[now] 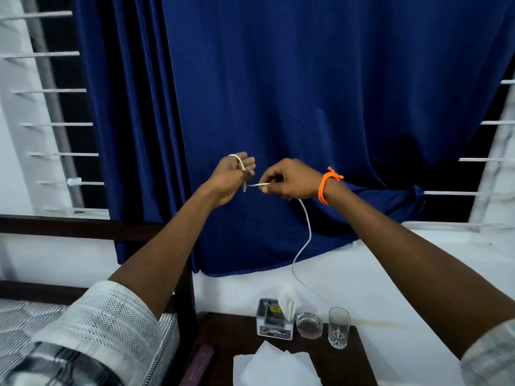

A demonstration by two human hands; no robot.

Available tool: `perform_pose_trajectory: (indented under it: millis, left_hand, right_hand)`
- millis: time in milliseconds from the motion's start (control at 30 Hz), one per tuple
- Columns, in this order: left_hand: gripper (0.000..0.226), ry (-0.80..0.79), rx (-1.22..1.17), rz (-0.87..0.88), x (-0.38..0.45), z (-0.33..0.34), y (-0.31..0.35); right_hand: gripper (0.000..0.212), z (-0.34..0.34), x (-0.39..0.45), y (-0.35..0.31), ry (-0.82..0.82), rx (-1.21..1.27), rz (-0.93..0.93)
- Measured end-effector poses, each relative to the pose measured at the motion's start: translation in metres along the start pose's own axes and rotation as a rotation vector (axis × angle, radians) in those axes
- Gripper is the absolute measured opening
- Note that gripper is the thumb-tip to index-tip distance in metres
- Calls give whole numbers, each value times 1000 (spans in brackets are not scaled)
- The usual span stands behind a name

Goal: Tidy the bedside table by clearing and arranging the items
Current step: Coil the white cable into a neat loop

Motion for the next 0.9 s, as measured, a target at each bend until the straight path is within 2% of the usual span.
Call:
perform_pose_trajectory:
  millis: [67,133,167,267,400,467,600,700,800,900]
  left_hand:
    - [54,-75,12,-64,-1,8,-8]
    - [28,-238,20,-115,-8,26,-13]
    - [25,-294,-33,-145,-13,34,-15]
    - [50,-398,-277,-233,-32,50,-15]
    - [70,-612,-426,-279,-56,66,-6]
    - [72,-703,-473,-294,-66,70,-1]
    - [61,-880,-488,-276,-83,75,5]
    - [54,-916,-492,-266,-88,73,3]
    - [50,-913,-506,-254,-91,70,6]
    - [48,-823,-512,-249,-85,67,8]
  right_hand:
    - [12,-7,1,-12,19,-124,-85]
    - [15,-14,2,-20,49,-173,-149]
    - [15,-18,3,-22,60,-167,-166]
    - [14,-25,4,-23,82,-72,-187]
    - [19,-24,3,-18,80,110,-175]
    - [21,-18,2,-17,50,265,-180]
    - [26,2,-1,-15,-99,499,-151]
    - [29,17,-3,-12,-175,559,-124]
    - [28,23,-2,-9,-165,653,-105]
    - [29,19,1,-8,-121,724,-100]
Point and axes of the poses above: each hand's wrist, its own x-axis towards the middle knuckle, its own z-axis out of the palm, y = z × x, the point moved 10 cm from there along x, towards the middle knuckle, and after that the axes turned 6 degrees about x, right-handed, at the moved point
